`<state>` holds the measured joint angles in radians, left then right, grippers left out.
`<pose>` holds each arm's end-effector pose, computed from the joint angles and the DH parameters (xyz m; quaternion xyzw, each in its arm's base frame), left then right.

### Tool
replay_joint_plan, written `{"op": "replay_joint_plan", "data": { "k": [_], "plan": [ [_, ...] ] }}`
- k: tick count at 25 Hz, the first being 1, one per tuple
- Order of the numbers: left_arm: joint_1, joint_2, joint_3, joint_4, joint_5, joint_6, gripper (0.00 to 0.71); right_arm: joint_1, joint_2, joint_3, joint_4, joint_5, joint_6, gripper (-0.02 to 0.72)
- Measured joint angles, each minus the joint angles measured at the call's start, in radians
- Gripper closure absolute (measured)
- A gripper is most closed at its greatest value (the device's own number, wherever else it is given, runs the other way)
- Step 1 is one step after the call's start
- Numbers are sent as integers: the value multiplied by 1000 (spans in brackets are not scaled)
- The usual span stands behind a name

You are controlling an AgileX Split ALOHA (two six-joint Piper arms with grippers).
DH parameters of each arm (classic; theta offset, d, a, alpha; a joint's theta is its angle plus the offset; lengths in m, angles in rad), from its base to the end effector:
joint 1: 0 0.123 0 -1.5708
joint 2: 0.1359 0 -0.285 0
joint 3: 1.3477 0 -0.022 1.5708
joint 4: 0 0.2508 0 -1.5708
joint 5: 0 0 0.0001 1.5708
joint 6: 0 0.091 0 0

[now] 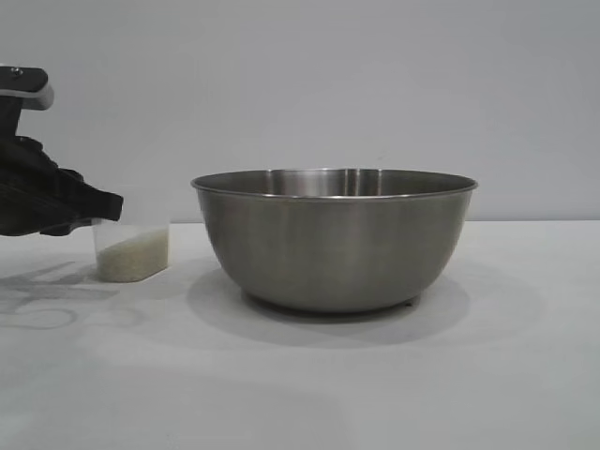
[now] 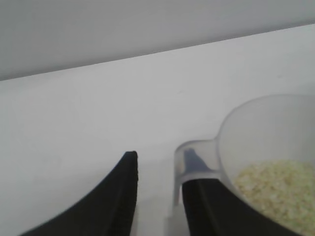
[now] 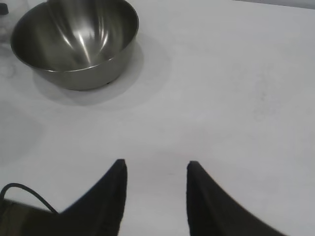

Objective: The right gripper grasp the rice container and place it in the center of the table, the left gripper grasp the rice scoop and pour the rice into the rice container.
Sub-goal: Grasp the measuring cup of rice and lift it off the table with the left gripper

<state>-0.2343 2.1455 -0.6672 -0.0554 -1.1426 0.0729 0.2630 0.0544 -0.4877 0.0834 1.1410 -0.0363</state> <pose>0.3322 -0.0746 0.0737 0.0965 0.7835 -0.0367 0.6128 -0.0012 0.0068 0.2680 -0.1343 0.8782 0.0931 0.4494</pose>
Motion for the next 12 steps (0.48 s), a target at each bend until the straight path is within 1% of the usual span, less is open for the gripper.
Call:
{"op": "replay_joint_plan", "data": {
  "k": [2,7,12],
  "plan": [
    [0,0,-2,12,0,0,710,0,0,0,0,0,0,402],
    [0,-21,-2,22,9,13,710,0,0,0,0,0,0,402],
    [1,-137,-2,74,14,93,710,0,0,0,0,0,0,402]
  ]
}}
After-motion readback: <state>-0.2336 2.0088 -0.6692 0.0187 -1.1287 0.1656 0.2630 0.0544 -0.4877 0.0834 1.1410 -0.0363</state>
